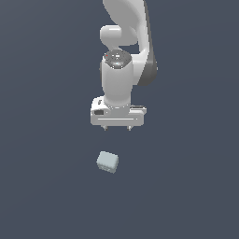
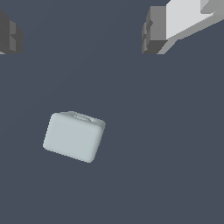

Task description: Pick up the object and move it to a goal position.

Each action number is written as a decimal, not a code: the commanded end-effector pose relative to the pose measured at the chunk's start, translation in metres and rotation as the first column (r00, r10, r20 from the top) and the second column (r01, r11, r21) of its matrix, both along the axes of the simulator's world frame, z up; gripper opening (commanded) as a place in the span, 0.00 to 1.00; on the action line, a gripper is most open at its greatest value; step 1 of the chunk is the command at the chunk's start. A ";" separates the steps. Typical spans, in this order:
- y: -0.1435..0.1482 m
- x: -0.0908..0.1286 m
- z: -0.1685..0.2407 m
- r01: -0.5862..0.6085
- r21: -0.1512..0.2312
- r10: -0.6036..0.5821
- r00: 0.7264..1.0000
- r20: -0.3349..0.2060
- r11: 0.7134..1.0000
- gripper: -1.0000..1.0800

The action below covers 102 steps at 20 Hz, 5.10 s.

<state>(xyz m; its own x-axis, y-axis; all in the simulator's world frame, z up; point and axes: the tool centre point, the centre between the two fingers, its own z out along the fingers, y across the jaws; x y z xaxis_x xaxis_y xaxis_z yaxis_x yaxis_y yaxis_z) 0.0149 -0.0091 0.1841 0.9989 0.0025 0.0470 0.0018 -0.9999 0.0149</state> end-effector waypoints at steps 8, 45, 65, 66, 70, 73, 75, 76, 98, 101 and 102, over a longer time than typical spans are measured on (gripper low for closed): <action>0.021 0.006 0.009 -0.054 -0.016 0.055 0.998 0.025 0.998 0.96; 0.003 0.048 -0.020 -0.535 -0.035 0.534 0.845 -0.026 0.844 0.96; -0.027 0.081 -0.056 -0.867 -0.003 0.866 0.497 -0.053 0.497 0.96; -0.029 0.083 -0.057 -0.878 -0.001 0.877 0.477 -0.053 0.478 0.96; -0.035 0.087 -0.064 -0.913 0.006 0.911 0.408 -0.051 0.409 0.96; -0.038 0.090 -0.067 -0.930 0.009 0.929 0.367 -0.050 0.368 0.96; -0.040 0.091 -0.069 -0.938 0.011 0.938 0.344 -0.049 0.345 0.96; -0.041 0.092 -0.070 -0.942 0.012 0.941 0.335 -0.049 0.336 0.96; -0.044 0.092 -0.123 -0.954 0.015 0.953 0.298 -0.047 0.299 0.96; -0.044 0.093 -0.125 -0.954 0.015 0.953 0.298 -0.047 0.299 0.96; -0.044 0.093 -0.124 -0.954 0.015 0.953 0.298 -0.047 0.299 0.96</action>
